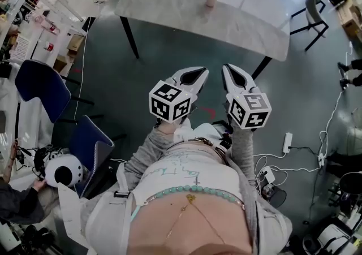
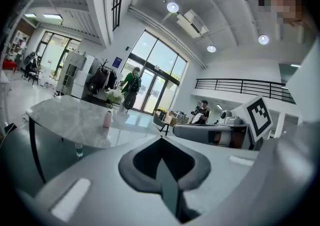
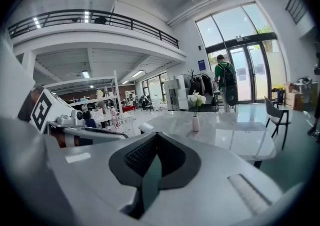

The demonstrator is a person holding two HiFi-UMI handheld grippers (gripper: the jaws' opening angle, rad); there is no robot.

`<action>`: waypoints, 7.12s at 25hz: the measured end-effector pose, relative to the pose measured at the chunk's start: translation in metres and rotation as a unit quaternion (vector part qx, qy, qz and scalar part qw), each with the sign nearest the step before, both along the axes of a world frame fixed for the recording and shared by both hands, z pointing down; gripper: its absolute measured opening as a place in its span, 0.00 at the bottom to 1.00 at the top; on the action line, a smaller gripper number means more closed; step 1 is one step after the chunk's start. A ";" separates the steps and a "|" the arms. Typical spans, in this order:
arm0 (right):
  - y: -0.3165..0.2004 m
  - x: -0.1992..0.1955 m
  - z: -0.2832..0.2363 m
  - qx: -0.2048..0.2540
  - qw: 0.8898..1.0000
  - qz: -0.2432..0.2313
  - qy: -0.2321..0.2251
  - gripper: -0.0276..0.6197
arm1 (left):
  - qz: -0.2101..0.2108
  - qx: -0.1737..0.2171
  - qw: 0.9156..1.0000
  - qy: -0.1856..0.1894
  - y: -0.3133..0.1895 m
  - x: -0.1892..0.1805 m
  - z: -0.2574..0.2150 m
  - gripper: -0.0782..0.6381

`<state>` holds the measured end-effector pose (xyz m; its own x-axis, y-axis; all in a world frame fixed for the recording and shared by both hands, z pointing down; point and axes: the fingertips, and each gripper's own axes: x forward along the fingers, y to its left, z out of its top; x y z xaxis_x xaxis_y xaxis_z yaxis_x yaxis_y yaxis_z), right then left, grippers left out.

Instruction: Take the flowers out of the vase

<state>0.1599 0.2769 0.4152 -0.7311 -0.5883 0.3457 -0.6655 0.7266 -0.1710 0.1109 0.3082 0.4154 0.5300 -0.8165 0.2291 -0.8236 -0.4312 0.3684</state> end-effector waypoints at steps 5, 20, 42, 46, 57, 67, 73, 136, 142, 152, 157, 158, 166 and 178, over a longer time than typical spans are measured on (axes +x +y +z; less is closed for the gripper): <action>-0.012 -0.007 0.002 -0.004 1.000 0.008 -0.002 0.09 | -0.006 -0.005 1.000 0.003 -0.012 -0.014 0.003 0.11; -0.081 -0.037 0.002 -0.009 1.000 -0.029 -0.004 0.09 | -0.028 -0.005 1.000 0.005 -0.076 -0.033 -0.001 0.11; -0.153 -0.014 -0.005 -0.015 0.998 -0.065 -0.005 0.09 | -0.061 -0.006 0.998 -0.015 -0.156 -0.003 -0.016 0.11; -0.159 -0.007 -0.005 -0.013 0.998 -0.068 -0.009 0.08 | -0.063 -0.010 0.998 -0.015 -0.162 0.006 -0.009 0.11; -0.174 -0.001 0.005 -0.023 0.997 -0.067 -0.003 0.09 | -0.059 -0.030 0.998 -0.017 -0.179 0.013 0.004 0.11; -0.217 -0.023 0.007 -0.022 0.999 -0.039 0.002 0.08 | -0.033 -0.021 0.999 -0.004 -0.225 -0.014 0.002 0.11; -0.249 -0.042 0.004 -0.018 1.000 -0.024 0.008 0.09 | -0.002 -0.020 1.000 0.002 -0.258 -0.029 0.000 0.11; -0.460 -0.108 0.011 -0.038 0.999 -0.031 -0.004 0.09 | -0.034 -0.060 0.997 -0.022 -0.447 -0.119 0.017 0.11; -0.461 -0.099 0.016 -0.044 0.998 -0.034 0.000 0.09 | -0.046 -0.064 0.997 -0.020 -0.454 -0.121 0.021 0.11; -0.475 -0.082 0.019 -0.051 0.999 0.016 -0.008 0.09 | -0.010 -0.071 0.997 -0.031 -0.473 -0.120 0.026 0.11; -0.482 -0.088 0.021 -0.052 0.998 0.039 -0.010 0.09 | 0.017 -0.083 0.996 -0.035 -0.475 -0.125 0.034 0.11; -0.483 -0.090 0.022 -0.053 0.998 0.043 -0.009 0.09 | 0.021 -0.085 0.996 -0.035 -0.476 -0.128 0.036 0.11; -0.495 -0.103 0.035 -0.065 0.994 0.089 -0.001 0.09 | 0.062 -0.096 0.993 -0.036 -0.492 -0.151 0.047 0.11; -0.487 -0.101 0.049 -0.090 0.980 0.175 0.022 0.09 | 0.155 -0.114 0.981 -0.036 -0.509 -0.161 0.063 0.11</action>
